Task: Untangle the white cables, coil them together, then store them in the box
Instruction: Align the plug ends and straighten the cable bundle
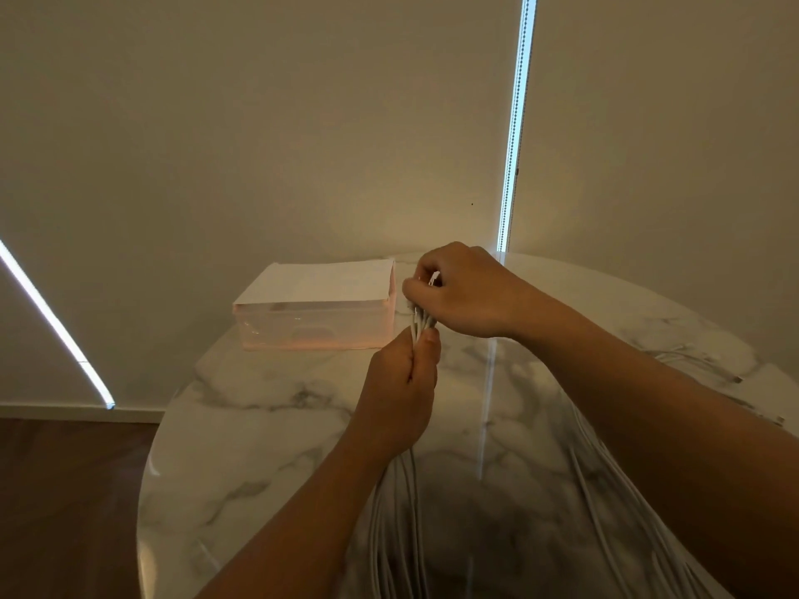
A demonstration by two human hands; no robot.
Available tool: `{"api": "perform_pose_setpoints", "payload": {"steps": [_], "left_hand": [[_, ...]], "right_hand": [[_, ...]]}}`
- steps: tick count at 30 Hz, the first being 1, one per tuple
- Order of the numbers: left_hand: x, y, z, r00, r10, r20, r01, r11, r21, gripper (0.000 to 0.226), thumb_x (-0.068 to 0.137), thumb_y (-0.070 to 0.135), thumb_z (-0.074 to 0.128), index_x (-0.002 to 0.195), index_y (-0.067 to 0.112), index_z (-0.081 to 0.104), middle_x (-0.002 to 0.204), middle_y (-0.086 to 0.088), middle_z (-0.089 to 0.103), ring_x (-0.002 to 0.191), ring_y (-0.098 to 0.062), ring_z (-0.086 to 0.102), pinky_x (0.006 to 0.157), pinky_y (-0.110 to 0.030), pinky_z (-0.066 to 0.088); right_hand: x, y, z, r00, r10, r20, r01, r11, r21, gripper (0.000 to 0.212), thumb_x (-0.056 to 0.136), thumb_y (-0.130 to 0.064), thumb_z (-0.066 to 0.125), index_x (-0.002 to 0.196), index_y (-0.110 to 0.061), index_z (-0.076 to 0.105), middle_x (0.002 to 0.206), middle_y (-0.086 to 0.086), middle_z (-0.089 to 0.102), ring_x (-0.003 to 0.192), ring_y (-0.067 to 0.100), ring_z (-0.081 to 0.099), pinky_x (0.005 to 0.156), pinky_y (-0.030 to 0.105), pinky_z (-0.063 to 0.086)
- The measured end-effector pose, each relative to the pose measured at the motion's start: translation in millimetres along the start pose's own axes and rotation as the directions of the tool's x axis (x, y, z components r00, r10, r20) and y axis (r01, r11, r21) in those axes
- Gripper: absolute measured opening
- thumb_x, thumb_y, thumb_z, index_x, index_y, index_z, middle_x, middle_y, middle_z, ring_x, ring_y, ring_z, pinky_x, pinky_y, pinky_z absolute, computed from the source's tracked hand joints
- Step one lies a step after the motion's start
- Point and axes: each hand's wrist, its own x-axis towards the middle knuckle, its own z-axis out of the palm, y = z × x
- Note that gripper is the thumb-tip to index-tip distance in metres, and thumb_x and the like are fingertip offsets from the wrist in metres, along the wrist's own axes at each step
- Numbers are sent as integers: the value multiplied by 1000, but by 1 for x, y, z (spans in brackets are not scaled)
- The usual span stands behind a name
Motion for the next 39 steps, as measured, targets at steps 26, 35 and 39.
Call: {"api": "perform_pose_setpoints", "payload": {"steps": [26,35,39], "left_hand": [[21,11,-18,861,-247,445,478,693,-540,29,105,28,32,84,13,46,57,2,28,43,-8,21,40,-19,21],[18,10,-6,880,-283,382,466,674,-574,30,105,27,31,82,15,45,56,4,26,42,-7,17,39,-16,18],[16,12,-5,883,-244,401,449,690,-568,29,105,30,30,85,15,43,58,2,24,44,-9,15,41,-17,17]], "right_hand": [[27,36,3,980,-193,54,175,956,237,34,95,-26,62,63,-16,68,53,4,53,46,6,41,52,23,36],[27,39,9,938,-101,332,-146,754,641,71,104,-52,15,123,-4,64,119,11,69,113,20,64,104,36,45],[26,29,15,896,-128,425,-226,692,686,71,105,-48,18,124,5,61,121,18,68,114,25,65,104,37,47]]}}
